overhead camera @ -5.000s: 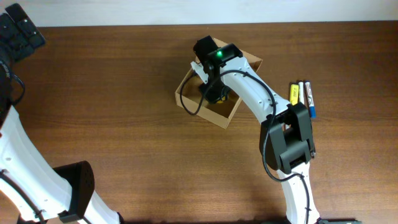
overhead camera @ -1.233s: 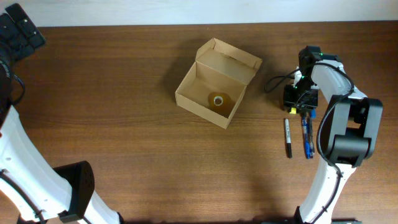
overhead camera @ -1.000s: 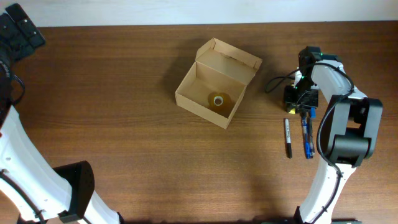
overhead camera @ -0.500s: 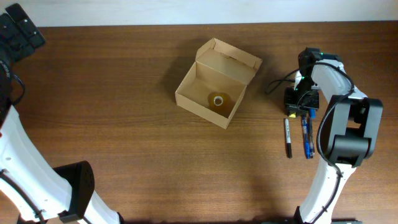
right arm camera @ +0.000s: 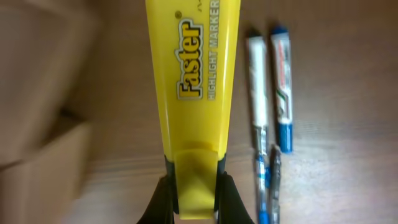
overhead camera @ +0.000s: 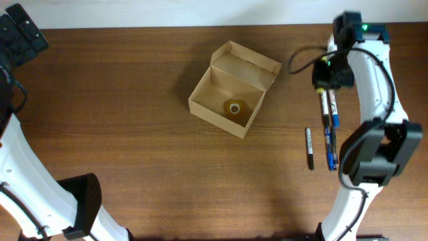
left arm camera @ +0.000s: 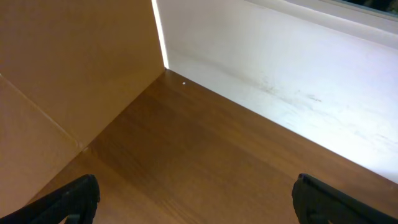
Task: Pack container
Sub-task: 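Carry the yellow highlighter into the box and release it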
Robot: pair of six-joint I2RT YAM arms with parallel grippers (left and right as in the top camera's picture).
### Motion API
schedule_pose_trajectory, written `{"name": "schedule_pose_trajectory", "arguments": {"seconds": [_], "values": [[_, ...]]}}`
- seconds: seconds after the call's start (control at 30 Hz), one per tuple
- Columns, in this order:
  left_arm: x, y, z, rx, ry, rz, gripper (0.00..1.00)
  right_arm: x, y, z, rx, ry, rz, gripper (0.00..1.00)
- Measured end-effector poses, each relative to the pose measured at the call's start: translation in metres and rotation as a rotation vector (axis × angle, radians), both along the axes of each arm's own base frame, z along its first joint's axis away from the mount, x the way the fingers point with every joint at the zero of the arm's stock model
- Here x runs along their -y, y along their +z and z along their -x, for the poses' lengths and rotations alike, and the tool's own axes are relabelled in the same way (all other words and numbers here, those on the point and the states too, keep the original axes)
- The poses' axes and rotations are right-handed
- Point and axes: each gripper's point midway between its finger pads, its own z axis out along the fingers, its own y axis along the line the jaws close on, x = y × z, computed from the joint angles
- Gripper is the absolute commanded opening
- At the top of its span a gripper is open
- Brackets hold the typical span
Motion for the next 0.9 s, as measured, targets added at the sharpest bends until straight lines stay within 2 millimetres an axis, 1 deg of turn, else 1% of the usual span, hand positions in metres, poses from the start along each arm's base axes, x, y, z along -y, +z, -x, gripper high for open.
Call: {"name": "schedule_pose_trajectory", "arguments": {"seconds": [0.07,0.1,0.13,0.2,0.27,0.33,0.37,0.47,0.57,0.63,0.73,0.9], "values": [[0.0,0.0,0.0,0.0,0.0,0.0,1.0,-0.024,0.034,-0.006,0.086,0.055,-0.001,0.04],[0.0,0.0,0.0,0.0,-0.001,0.0,1.0,-0.036,0.048,-0.008,0.122,0.086,-0.002,0.04],[0.0,0.0,0.0,0.0,0.0,0.0,1.0,-0.053,0.064,-0.008,0.162,0.131,-0.002,0.03],[0.0,0.0,0.0,0.0,0.0,0.0,1.0,-0.083,0.087,-0.006,0.226,0.223,-0.002,0.04],[0.0,0.0,0.0,0.0,0.0,0.0,1.0,-0.117,0.104,0.0,0.271,0.347,0.006,0.04],[0.0,0.0,0.0,0.0,0.0,0.0,1.0,-0.145,0.109,0.01,0.284,0.465,0.019,0.04],[0.0,0.0,0.0,0.0,0.0,0.0,1.0,-0.16,0.109,0.015,0.283,0.529,0.028,0.04],[0.0,0.0,0.0,0.0,0.0,0.0,1.0,-0.192,0.104,0.026,0.278,0.687,0.06,0.04],[0.0,0.0,0.0,0.0,0.0,0.0,1.0,-0.211,0.096,0.032,0.266,0.809,0.087,0.04],[0.0,0.0,0.0,0.0,0.0,0.0,1.0,-0.218,0.089,0.032,0.252,0.861,0.101,0.04],[0.0,0.0,0.0,0.0,0.0,0.0,1.0,-0.222,0.069,0.028,0.208,0.915,0.12,0.04],[0.0,0.0,0.0,0.0,0.0,0.0,1.0,-0.225,0.023,0.02,0.099,0.958,0.135,0.04]]}}
